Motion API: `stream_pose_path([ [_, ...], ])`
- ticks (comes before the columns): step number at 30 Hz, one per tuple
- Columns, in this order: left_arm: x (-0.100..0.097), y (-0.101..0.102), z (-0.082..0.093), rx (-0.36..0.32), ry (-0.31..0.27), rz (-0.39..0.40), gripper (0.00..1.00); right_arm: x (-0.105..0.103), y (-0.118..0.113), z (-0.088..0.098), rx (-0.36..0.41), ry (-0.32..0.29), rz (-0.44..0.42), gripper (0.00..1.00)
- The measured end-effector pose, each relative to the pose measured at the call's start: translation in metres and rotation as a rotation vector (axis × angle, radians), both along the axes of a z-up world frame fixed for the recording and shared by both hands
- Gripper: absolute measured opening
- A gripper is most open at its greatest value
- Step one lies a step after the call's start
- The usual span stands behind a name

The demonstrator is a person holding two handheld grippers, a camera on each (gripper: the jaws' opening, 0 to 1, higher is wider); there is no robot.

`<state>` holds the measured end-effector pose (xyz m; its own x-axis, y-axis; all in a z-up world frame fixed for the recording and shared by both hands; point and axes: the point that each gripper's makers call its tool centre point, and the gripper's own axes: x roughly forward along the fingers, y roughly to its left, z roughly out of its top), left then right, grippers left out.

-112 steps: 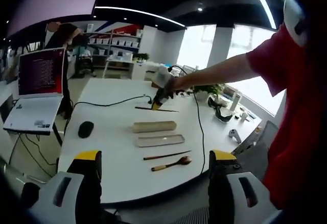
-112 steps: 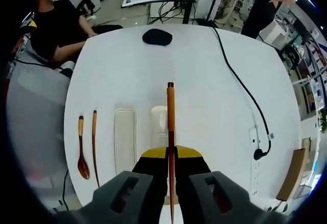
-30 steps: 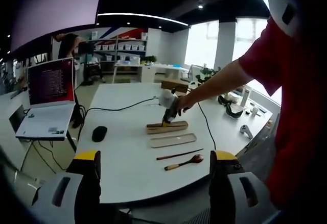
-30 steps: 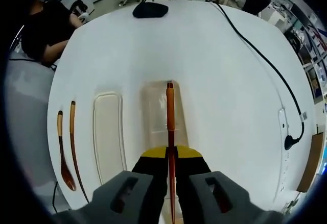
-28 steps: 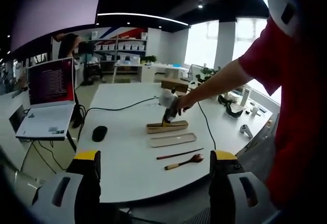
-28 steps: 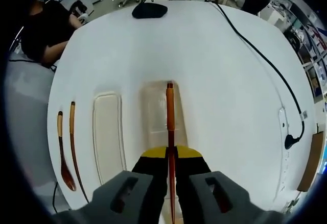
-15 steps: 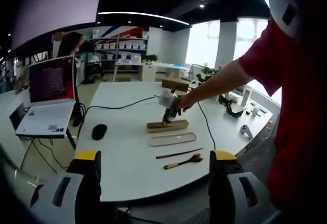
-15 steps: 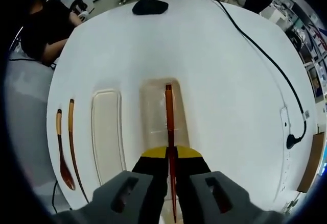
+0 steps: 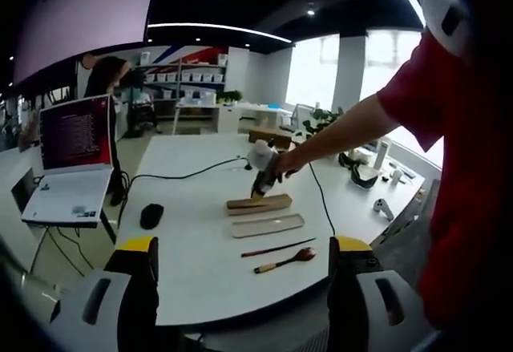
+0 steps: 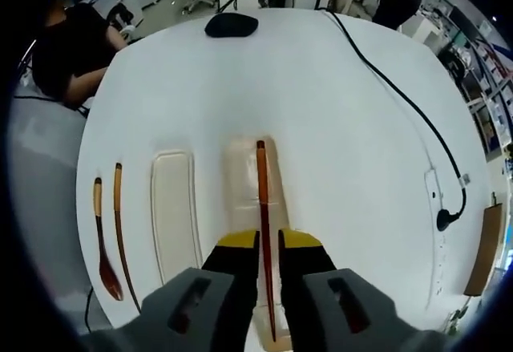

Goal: Arrange the utensils inside the cutlery case until each visible utensil rests in its matching compartment.

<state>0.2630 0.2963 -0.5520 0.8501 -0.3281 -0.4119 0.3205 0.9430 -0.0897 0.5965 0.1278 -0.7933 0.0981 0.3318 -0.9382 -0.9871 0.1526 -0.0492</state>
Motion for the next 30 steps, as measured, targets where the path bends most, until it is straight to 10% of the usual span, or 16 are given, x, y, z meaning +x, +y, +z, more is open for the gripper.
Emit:
stream_pose_path([
  [30, -0.021, -0.004, 0.019, -0.049, -0.029, -0.023, 0.89, -0.059, -0.007, 0.077, 0.016, -0.108, 0.056, 0.09],
])
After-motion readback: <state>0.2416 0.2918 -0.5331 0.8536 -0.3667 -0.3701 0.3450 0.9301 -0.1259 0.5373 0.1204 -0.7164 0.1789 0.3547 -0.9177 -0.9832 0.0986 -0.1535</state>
